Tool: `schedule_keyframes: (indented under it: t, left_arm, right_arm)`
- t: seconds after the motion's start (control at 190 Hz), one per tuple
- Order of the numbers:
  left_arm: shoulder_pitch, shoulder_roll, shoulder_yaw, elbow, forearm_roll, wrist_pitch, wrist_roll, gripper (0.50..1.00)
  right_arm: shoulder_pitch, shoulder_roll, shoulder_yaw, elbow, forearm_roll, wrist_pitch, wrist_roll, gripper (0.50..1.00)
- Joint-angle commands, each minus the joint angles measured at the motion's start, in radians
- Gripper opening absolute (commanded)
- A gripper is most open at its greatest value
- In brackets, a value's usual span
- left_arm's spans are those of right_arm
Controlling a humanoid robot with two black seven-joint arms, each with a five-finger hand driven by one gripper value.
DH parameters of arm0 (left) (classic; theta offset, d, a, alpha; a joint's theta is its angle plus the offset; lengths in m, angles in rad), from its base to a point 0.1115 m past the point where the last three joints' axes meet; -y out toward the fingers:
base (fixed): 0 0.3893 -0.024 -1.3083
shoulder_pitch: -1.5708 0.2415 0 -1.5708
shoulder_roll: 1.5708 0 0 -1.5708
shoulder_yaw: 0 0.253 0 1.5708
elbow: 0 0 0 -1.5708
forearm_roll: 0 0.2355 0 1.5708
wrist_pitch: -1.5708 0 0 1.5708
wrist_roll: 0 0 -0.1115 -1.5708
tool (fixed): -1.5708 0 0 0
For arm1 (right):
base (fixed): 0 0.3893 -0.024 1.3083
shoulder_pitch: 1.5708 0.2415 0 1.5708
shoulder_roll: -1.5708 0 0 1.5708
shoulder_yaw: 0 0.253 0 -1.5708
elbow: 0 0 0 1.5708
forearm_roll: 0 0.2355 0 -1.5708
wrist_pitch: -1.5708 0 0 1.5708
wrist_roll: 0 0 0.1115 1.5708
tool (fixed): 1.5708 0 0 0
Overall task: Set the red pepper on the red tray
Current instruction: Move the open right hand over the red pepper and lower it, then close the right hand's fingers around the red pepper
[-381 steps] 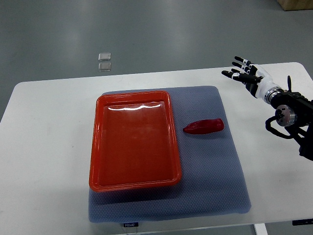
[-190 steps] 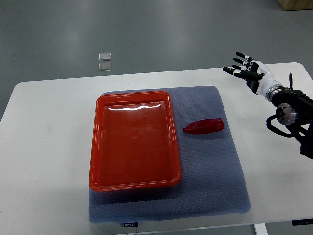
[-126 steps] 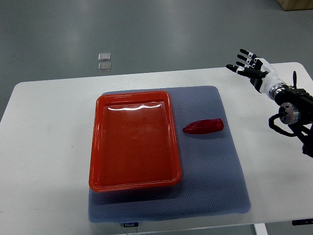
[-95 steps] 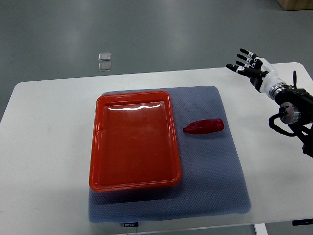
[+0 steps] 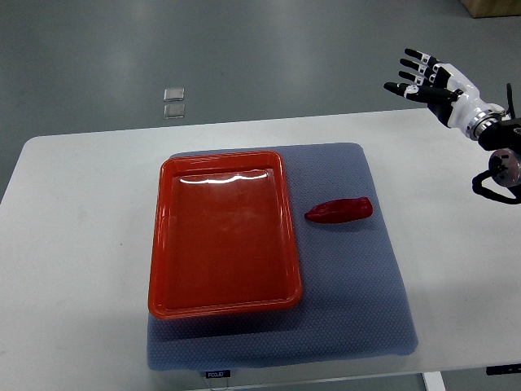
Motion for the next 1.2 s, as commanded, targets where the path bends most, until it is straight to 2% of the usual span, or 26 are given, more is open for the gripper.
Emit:
schedule_keyframes:
  t: [0.0,0.105,0.241,0.399,0.562,0.703,0.913,1.197]
  left_arm:
    - [0.000,0.000,0.000,0.000,0.000,0.000,-0.001,1.000]
    - [0.000,0.000,0.000,0.000,0.000,0.000,0.001,1.000]
    - [0.000,0.000,0.000,0.000,0.000,0.000,0.001,1.000]
    - [0.000,0.000,0.000,0.000,0.000,0.000,-0.001,1.000]
    - [0.000,0.000,0.000,0.000,0.000,0.000,0.001,1.000]
    - [0.000,0.000,0.000,0.000,0.000,0.000,0.001,1.000]
    - [0.000,0.000,0.000,0.000,0.000,0.000,-0.001,1.000]
    - [0.000,0.000,0.000,0.000,0.000,0.000,0.001,1.000]
  right_arm:
    - [0.032,-0.084,-0.073,0.118,-0.115,0.007,0.000,0.928]
    - [0.060,-0.173,-0.115,0.259,-0.266,0.007,0.000,0.928]
    - [0.118,-0.250,-0.173,0.388,-0.428,0.007,-0.005,0.928]
    - [0.247,-0.304,-0.372,0.471,-0.537,0.005,-0.005,0.928]
    - [0.327,-0.307,-0.526,0.505,-0.702,0.001,-0.009,0.928]
    - [0.410,-0.287,-0.673,0.528,-0.739,-0.009,-0.019,0.926]
    - [0.523,-0.173,-0.885,0.535,-0.744,-0.099,-0.048,0.924]
    - [0.531,-0.083,-0.949,0.480,-0.738,-0.139,-0.108,0.924]
